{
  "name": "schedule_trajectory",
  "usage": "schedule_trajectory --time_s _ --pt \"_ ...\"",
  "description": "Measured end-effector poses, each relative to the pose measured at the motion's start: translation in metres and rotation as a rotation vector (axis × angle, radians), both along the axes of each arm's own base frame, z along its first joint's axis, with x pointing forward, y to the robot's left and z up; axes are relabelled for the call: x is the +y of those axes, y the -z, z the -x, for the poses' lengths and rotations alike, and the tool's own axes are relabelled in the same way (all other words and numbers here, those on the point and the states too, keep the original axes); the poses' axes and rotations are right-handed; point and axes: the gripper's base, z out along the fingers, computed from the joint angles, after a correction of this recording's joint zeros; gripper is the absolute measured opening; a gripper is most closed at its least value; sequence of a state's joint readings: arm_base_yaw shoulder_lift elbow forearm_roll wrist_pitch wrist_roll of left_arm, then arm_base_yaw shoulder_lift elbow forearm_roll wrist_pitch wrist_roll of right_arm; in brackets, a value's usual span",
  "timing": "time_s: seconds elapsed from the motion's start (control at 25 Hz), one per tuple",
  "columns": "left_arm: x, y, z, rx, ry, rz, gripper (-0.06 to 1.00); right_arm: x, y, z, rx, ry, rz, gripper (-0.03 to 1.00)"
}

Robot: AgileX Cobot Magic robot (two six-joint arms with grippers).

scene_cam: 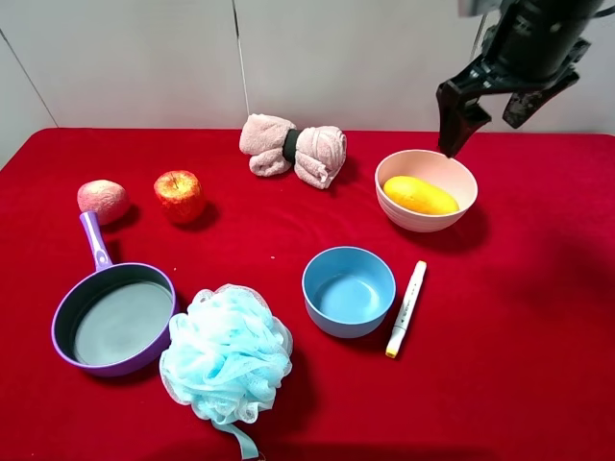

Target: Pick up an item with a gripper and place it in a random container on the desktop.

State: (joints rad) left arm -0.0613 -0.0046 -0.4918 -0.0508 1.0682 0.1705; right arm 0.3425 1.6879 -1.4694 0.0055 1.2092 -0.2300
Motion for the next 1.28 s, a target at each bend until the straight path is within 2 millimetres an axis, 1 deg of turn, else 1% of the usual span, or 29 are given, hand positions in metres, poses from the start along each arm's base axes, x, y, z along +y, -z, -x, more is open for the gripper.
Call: schedule_trajectory --time_s 0.24,0.4,0.64,0.88,1.08,1.28 --pt "0.0 0.0 0.0 0.0 0.0 0.0 0.99 0.001 -0.026 0.02 -0.032 0.036 -0.112 0.69" --pt "0.0 0.0 0.0 0.0 0.0 0.0 0.99 -0.005 -0.034 0.042 -0.037 0.062 -0.141 0.69" --pt "0.0 0.0 0.0 0.0 0.0 0.0 0.99 -0.02 -0.035 0.083 -0.038 0.063 -0.143 0.69" --pt "0.0 0.0 0.0 0.0 0.0 0.0 0.99 -0.035 -0.03 0.124 -0.045 0.062 -0.146 0.69" --pt "0.0 0.0 0.0 0.0 0.0 0.0 0.99 -0.047 -0.028 0.16 -0.076 0.067 -0.16 0.69" --pt "0.0 0.0 0.0 0.0 0.0 0.0 0.99 -0.06 -0.029 0.195 -0.136 0.109 -0.201 0.69"
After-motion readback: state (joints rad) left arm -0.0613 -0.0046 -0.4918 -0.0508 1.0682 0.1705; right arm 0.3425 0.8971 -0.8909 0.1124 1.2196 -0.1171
